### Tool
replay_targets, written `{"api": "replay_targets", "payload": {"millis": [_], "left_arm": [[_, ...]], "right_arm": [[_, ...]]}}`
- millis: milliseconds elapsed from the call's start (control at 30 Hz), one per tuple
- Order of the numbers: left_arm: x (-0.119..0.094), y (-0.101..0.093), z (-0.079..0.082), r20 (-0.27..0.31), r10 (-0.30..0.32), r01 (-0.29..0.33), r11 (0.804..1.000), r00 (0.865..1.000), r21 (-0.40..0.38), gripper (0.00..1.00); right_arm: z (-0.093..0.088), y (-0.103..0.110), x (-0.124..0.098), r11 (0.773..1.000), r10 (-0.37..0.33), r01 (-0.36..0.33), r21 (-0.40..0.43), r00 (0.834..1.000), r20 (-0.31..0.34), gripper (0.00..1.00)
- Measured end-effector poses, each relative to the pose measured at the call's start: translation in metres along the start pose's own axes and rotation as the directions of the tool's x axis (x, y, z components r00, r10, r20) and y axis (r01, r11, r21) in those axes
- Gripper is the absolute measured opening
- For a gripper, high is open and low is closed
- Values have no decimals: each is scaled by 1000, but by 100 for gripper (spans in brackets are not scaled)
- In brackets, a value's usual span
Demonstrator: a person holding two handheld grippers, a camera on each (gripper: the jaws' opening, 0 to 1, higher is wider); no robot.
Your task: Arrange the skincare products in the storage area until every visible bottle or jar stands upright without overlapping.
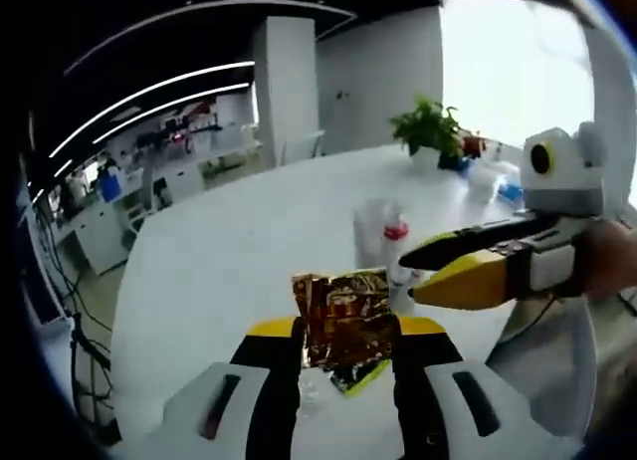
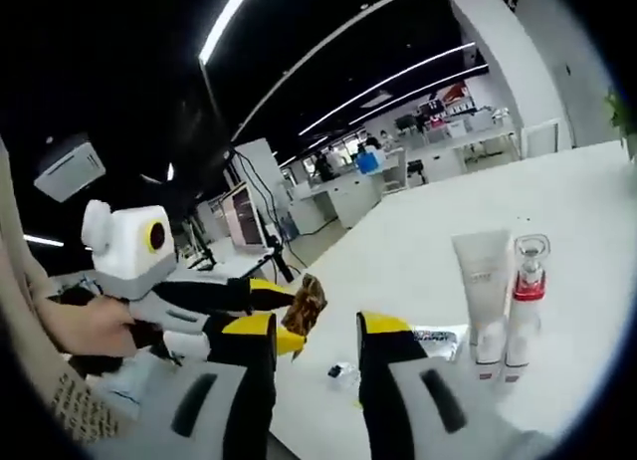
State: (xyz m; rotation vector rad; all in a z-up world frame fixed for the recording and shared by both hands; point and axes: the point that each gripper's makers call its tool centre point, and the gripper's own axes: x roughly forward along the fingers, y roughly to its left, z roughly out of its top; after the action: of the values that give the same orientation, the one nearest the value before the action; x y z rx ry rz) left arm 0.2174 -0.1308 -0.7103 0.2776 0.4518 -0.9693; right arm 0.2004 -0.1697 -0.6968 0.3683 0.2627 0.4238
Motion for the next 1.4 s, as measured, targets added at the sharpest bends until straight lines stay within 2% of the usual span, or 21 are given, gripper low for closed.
{"api": "replay_targets", "payload": {"millis": [167, 467, 600, 767, 867, 1033, 1100, 1133, 1167, 1267, 1333, 1367, 1400], "left_arm": [[-1, -9, 3, 17, -8, 7, 999, 1000, 33, 32], [0, -17, 3, 27, -32, 30, 998, 999, 63, 33], [1, -16, 2, 23, -34, 32, 997, 999, 69, 34], [1, -17, 2, 23, -38, 36, 997, 999, 66, 34], [2, -17, 0, 14, -50, 49, 997, 999, 59, 35], [1, -17, -5, 12, -85, 85, 996, 996, 8, 37], [0, -18, -10, 14, -121, 121, 992, 993, -41, 36], [-1, -13, -15, 10, -127, 127, 987, 992, -94, 36], [-1, -9, -18, 6, -127, 127, 986, 992, -109, 37], [-6, 1, -22, 22, -156, 157, 971, 988, -180, 36], [-8, 1, -25, 44, -226, 229, 931, 973, -283, 33], [-8, 0, -26, 74, -274, 281, 889, 959, -361, 33], [-9, 1, -28, 74, -303, 308, 871, 950, -384, 33]], "right_arm": [[3, -1, 5, 999, 10, -11, 45, 1000, 19, 26], [4, -3, 6, 998, 16, -18, 65, 1000, 26, 4], [2, -4, 6, 997, 13, -15, 76, 1000, 23, 4], [3, -3, 4, 988, 25, -31, 151, 999, 41, 1], [1, -3, 5, 985, 32, -35, 169, 999, 20, 1], [1, -1, 3, 982, 54, -56, 182, 998, 13, 1], [1, -1, 2, 980, 58, -60, 192, 998, 17, 1], [1, -1, 2, 979, 63, -65, 195, 998, 14, 1], [1, -1, 2, 979, 66, -67, 194, 998, 10, 1], [1, 0, 1, 979, 77, -77, 188, 997, 5, 1], [2, 2, 1, 977, 94, -93, 193, 996, 8, 1], [2, 3, 1, 975, 103, -103, 197, 995, 9, 1], [3, 4, 1, 975, 106, -106, 197, 994, 10, 1]]}}
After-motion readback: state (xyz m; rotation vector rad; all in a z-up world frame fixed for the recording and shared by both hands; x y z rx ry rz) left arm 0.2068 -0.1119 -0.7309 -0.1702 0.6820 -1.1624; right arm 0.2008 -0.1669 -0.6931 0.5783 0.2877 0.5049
